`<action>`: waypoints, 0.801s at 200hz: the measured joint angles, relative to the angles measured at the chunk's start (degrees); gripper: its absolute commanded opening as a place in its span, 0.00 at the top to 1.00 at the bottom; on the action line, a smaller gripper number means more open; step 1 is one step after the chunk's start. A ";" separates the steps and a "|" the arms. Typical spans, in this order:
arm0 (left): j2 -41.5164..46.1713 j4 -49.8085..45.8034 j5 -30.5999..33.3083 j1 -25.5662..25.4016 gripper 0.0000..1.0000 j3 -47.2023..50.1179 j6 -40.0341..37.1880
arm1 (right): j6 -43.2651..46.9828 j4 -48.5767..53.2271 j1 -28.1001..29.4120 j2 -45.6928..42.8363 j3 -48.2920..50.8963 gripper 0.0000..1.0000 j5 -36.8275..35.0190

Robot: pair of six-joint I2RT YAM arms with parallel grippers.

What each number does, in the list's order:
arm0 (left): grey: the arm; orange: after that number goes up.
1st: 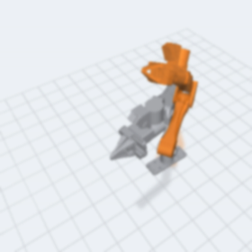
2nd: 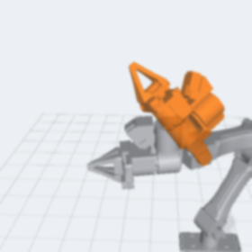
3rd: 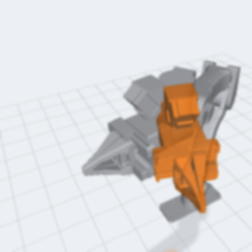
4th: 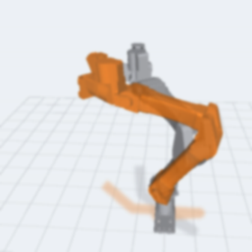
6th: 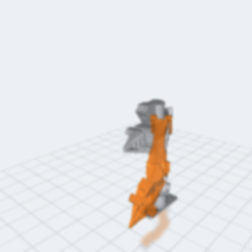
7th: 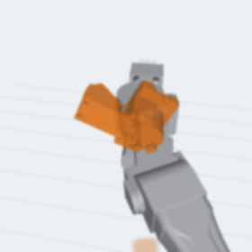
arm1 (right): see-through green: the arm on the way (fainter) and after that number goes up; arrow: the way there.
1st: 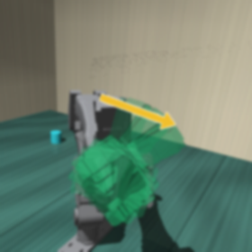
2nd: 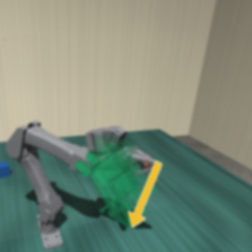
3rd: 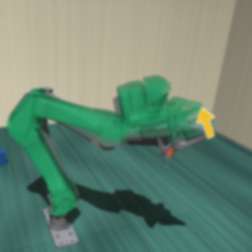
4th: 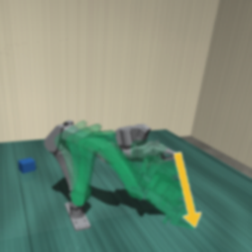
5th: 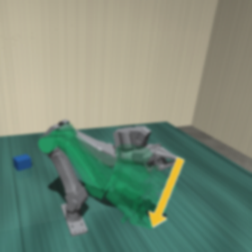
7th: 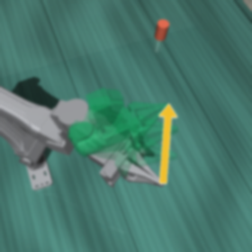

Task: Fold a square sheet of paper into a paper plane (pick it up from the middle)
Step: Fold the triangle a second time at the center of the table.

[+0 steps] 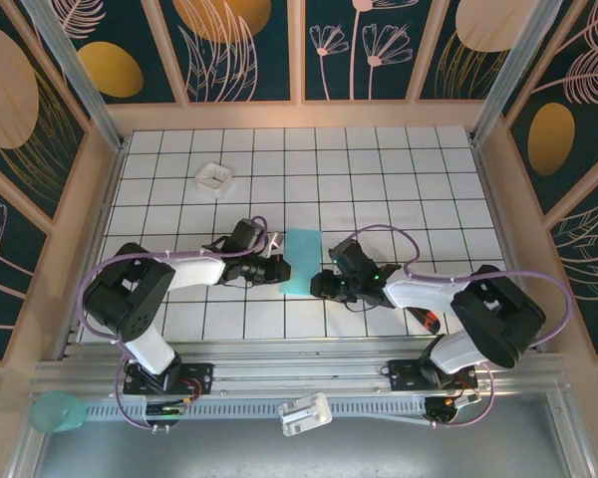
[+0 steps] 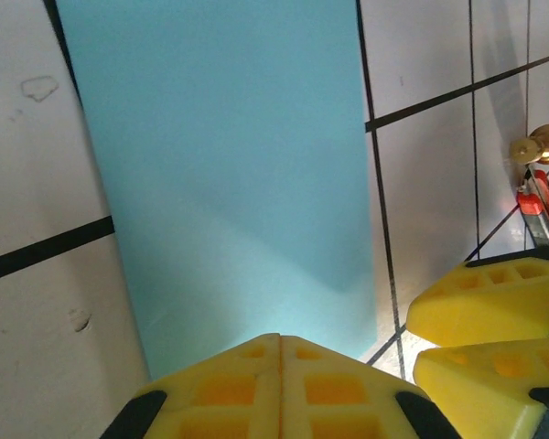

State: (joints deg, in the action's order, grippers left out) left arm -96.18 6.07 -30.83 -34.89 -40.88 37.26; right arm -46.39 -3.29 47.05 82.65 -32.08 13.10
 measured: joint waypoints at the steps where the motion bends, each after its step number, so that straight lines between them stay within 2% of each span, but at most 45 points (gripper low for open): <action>1: 0.00 0.02 0.00 0.00 0.94 0.02 0.00 | -0.15 -0.04 0.04 0.02 0.02 0.65 -0.02; 85: -1.38 2.05 -0.22 0.00 0.98 2.45 -0.02 | -5.31 -2.75 2.21 1.97 0.11 0.63 -3.04; 99: -1.40 2.34 -0.26 0.00 0.95 2.49 0.00 | -5.44 -2.69 2.21 1.95 0.11 0.63 -3.80; 124: -1.36 2.58 -0.63 0.00 0.83 2.21 0.50 | -5.31 -2.69 2.19 1.88 0.11 0.63 -4.55; 143: -1.11 2.78 -0.61 0.07 0.82 0.63 1.55 | -5.03 -2.69 2.19 1.84 0.11 0.63 -4.70; 160: -0.70 3.43 -0.28 0.76 0.87 -1.64 2.19 | -5.01 -2.71 2.19 1.64 0.13 0.63 -4.74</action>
State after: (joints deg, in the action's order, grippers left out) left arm -96.88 9.50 -31.11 -34.13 -42.52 39.44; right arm -51.40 -6.00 49.23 84.29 -31.94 8.36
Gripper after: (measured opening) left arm 0.157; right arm 0.372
